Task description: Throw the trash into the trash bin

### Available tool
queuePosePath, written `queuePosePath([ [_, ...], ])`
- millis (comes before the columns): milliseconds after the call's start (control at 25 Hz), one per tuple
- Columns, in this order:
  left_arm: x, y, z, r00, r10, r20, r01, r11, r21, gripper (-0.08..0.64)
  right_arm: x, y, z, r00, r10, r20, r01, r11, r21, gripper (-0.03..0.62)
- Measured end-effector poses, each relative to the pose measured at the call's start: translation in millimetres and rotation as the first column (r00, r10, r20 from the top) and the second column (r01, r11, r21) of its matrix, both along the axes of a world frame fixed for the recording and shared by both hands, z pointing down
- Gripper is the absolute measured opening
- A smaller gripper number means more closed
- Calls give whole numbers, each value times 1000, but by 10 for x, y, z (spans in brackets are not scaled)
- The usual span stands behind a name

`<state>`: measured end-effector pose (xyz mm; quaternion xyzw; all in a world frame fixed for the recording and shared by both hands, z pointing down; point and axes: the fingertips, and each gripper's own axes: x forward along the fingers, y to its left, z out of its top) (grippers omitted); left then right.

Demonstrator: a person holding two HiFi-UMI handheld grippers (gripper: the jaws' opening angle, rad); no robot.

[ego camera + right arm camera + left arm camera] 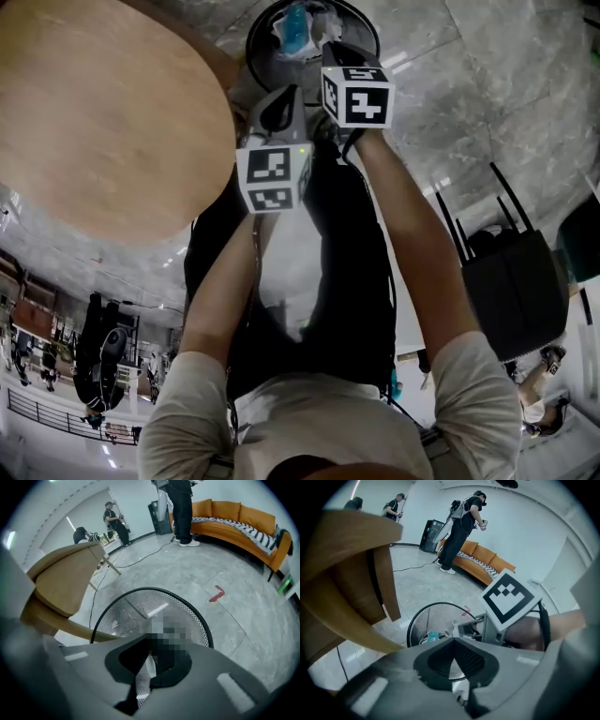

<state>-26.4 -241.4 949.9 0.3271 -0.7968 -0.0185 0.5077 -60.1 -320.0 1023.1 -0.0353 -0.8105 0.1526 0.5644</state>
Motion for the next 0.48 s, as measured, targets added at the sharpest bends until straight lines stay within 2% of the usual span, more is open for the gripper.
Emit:
queuePosePath([
  [160, -20, -42, 56, 1000, 2, 7, -2, 1000, 3, 18, -14, -31, 111, 998, 66, -16, -66, 998, -9, 20],
  [360, 115, -98, -59, 999, 41, -4, -41, 999, 18, 18, -22, -14, 102, 1000, 10, 4, -10, 1000, 6, 92],
  [440, 145, -95, -211, 999, 44, 0, -44, 999, 27, 18, -29, -37, -96, 999, 12, 43, -12, 1000, 0, 86],
  [480, 165, -90, -320, 999, 46, 3, -46, 999, 29, 18, -10, -48, -243, 998, 12, 65, -12, 1000, 0, 61],
])
